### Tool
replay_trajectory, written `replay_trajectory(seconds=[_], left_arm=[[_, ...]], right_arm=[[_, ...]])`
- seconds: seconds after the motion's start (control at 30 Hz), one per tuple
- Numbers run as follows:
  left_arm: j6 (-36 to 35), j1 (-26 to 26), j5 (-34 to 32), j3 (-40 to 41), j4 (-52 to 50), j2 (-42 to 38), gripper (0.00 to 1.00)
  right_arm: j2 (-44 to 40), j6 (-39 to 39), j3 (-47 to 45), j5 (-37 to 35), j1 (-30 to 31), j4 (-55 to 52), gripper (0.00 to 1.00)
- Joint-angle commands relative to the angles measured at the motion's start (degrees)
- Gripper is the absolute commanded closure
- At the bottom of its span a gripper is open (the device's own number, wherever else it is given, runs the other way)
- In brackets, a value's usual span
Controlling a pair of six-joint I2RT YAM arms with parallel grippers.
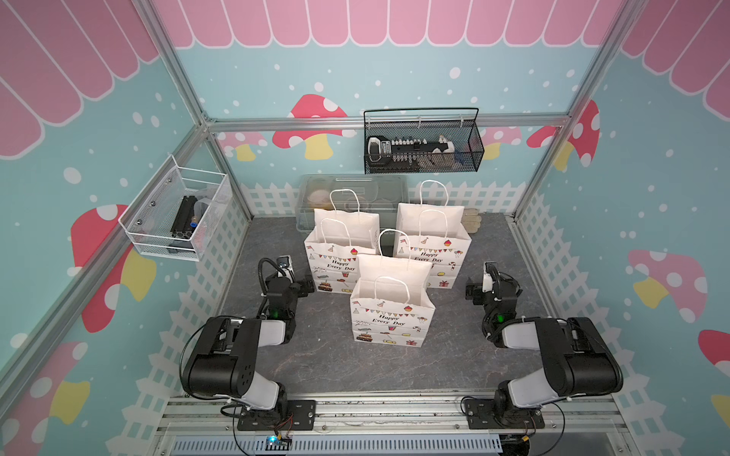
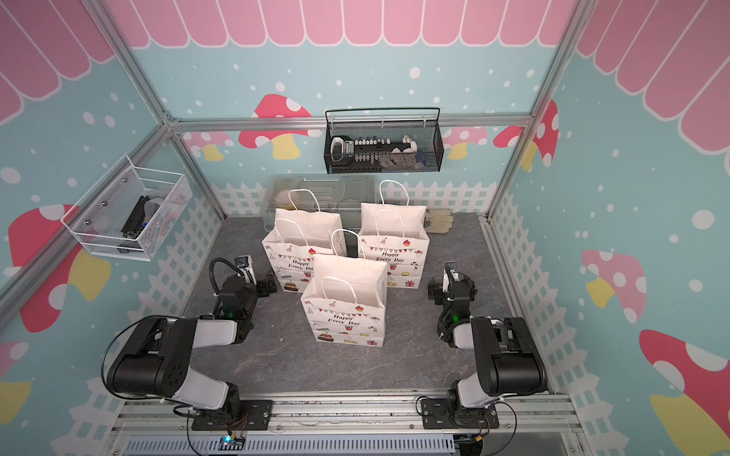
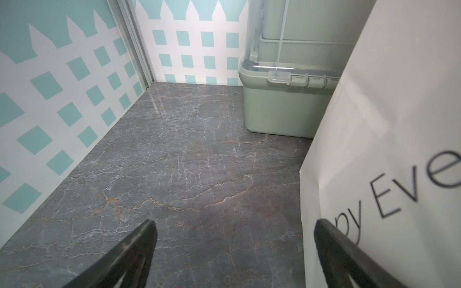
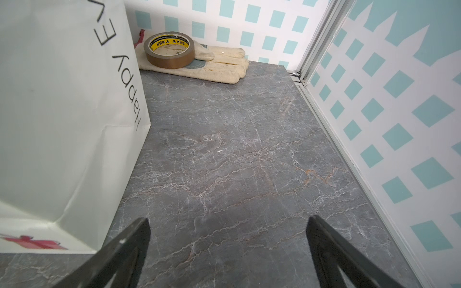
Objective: Put away the paper bag
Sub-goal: Pick up the paper bag from the center of the board.
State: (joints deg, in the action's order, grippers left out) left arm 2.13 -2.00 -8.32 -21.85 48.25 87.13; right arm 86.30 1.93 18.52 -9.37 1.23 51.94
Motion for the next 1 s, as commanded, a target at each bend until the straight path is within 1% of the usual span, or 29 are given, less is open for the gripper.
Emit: replay_trajectory(seconds=[0.0, 0.33, 0.37, 0.4, 0.47, 0.5, 0.53, 0.57, 0.6, 0.63, 0.67, 0.7, 0.77, 0.8, 0.83, 0.87, 0.9, 0.97], left_arm=[[0.0, 0.2, 0.5, -1.3, 0.5, 0.6, 0.01], [0.0, 0.2, 0.4, -1.2, 0.5, 0.5, 0.01], [0.3, -0.2, -1.7, -1.1, 0.9, 0.2, 0.01], [0.6, -0.8, -5.2, -0.8, 0.7, -1.0, 0.01], [0.9, -1.2, -7.8, -0.4, -2.6, -6.1, 0.01], [0.6, -1.9, -9.4, -1.2, -8.0, -10.1, 0.01], [-0.1, -2.7, -12.4, -2.5, -14.0, -14.5, 0.01], [-0.4, -3.9, -15.4, -5.0, -24.2, -19.9, 0.01], [0.3, -4.8, -18.0, -8.1, -34.9, -25.3, 0.01], [2.2, -5.6, -19.7, -9.5, -39.9, -30.2, 0.01], [3.5, -6.4, -20.3, -8.5, -39.6, -33.8, 0.01], [6.5, -6.9, -19.8, -6.1, -37.5, -37.3, 0.01], [16.0, -6.9, -19.7, -1.7, -35.2, -42.3, 0.01], [16.9, -6.8, -18.6, 0.4, -32.8, -45.1, 0.02], [16.4, -6.9, -16.8, 1.4, -31.6, -47.4, 0.16], [17.4, -6.8, -15.7, 0.6, -33.7, -49.0, 0.23], [18.0, -7.0, -13.8, -1.3, -36.6, -50.6, 0.25], [18.9, -7.0, -9.4, -4.8, -41.1, -51.7, 0.21]], right_arm=[[0.6, -0.7, 0.7, -0.3, 0.4, 2.9, 0.01], [0.2, -0.8, 0.2, 0.3, 0.4, 3.7, 0.00], [-0.8, -0.9, -0.5, 0.8, 0.5, 4.2, 0.00], [-2.7, -0.9, -0.8, 0.7, 0.4, 3.3, 0.00], [-7.0, -0.2, 0.2, -0.8, 0.4, -2.5, 0.01], [-9.6, 0.1, 1.3, -1.0, 0.4, -6.7, 0.00], [-12.2, 0.6, 2.7, -1.0, 0.4, -11.2, 0.00], [-14.5, 1.9, 4.0, -1.4, 0.4, -15.9, 0.01], [-17.3, 4.9, 5.6, -2.1, 0.4, -21.1, 0.00], [-19.8, 8.8, 7.0, -3.3, 0.4, -26.2, 0.00], [-21.9, 11.9, 8.2, -4.6, 0.4, -30.7, 0.01], [-24.3, 14.7, 9.5, -6.3, 0.4, -35.4, 0.00], [-28.5, 16.7, 10.5, -7.4, 0.3, -41.1, 0.01], [-30.8, 16.7, 10.1, -6.5, 0.3, -41.9, 0.01], [-33.3, 15.9, 9.8, -4.1, 0.3, -42.6, 0.01], [-35.2, 15.3, 9.9, -1.9, 0.3, -43.6, 0.03], [-37.1, 14.8, 10.5, 0.6, 0.3, -45.2, 0.06], [-39.2, 14.1, 13.5, 4.7, 0.3, -50.3, 0.08]])
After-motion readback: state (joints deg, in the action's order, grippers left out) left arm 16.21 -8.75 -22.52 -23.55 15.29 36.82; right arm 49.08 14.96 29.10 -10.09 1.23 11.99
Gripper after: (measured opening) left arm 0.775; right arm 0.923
